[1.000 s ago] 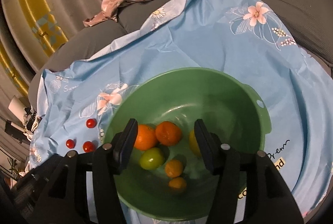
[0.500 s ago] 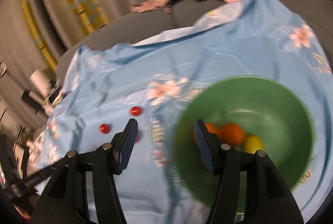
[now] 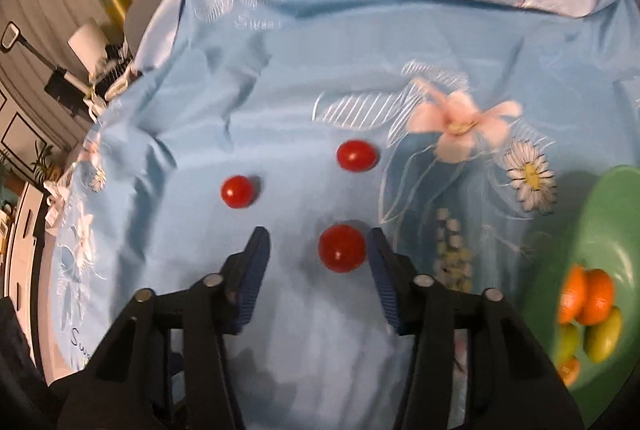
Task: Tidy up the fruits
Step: 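Move the left gripper to a cherry tomato while the right moves to another tomato, then grasp a cherry tomato with the left gripper while the right grasps another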
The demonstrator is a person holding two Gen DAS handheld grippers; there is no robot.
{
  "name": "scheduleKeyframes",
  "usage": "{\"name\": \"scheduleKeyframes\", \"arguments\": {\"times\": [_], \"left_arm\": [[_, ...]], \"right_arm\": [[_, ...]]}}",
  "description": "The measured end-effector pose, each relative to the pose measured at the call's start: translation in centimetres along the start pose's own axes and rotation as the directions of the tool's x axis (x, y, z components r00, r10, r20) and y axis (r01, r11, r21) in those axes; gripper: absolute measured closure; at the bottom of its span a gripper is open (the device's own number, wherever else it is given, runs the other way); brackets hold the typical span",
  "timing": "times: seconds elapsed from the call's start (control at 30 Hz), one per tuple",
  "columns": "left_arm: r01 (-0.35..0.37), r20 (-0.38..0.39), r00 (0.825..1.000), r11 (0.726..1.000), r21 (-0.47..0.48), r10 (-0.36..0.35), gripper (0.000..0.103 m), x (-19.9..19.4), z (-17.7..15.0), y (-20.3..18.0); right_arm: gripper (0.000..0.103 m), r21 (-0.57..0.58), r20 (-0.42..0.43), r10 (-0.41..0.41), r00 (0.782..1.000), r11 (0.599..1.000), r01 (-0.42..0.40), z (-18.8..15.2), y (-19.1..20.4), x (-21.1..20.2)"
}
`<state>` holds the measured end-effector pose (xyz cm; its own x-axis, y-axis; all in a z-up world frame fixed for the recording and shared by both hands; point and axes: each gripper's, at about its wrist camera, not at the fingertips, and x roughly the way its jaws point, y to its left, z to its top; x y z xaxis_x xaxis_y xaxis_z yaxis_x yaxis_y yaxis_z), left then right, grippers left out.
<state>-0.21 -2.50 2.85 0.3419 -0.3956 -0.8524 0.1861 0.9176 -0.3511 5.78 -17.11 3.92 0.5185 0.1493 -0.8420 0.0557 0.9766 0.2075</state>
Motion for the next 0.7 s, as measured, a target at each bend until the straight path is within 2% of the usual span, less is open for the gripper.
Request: {"name": "scheduleKeyframes", "arguments": {"times": [0.17,0.3,0.53,0.7], "left_arm": [[-0.003,-0.023,1.000,1.000,-0.020,0.003,0.074,1.0,-0.2,0.3],[0.026,-0.035,0.999,0.999,-0.037,-0.027,0.075,1.5,-0.3,0.3],[0.044,-0.013,0.999,0.998,-0.048,-0.045,0.076,1.4,-0.4,0.0],[0.048,0.042,0.998,0.998,-0.035,-0.046,0.076,0.2,-0.3,-0.2]], "right_arm": [[0.059,-0.047,-0.012,-0.084,0.996,0.995,0.083,-0.2,0.0,1.7],[0.072,-0.030,-0.045,-0.084,0.995,0.996,0.083,-0.2,-0.6,3.0],[0.072,-0.025,-0.028,-0.084,0.996,0.996,0.083,-0.6,-0.7,2.7],[0.072,0.006,0.016,-0.036,0.999,0.999,0.036,-1.2,-0.9,0.5]]}}
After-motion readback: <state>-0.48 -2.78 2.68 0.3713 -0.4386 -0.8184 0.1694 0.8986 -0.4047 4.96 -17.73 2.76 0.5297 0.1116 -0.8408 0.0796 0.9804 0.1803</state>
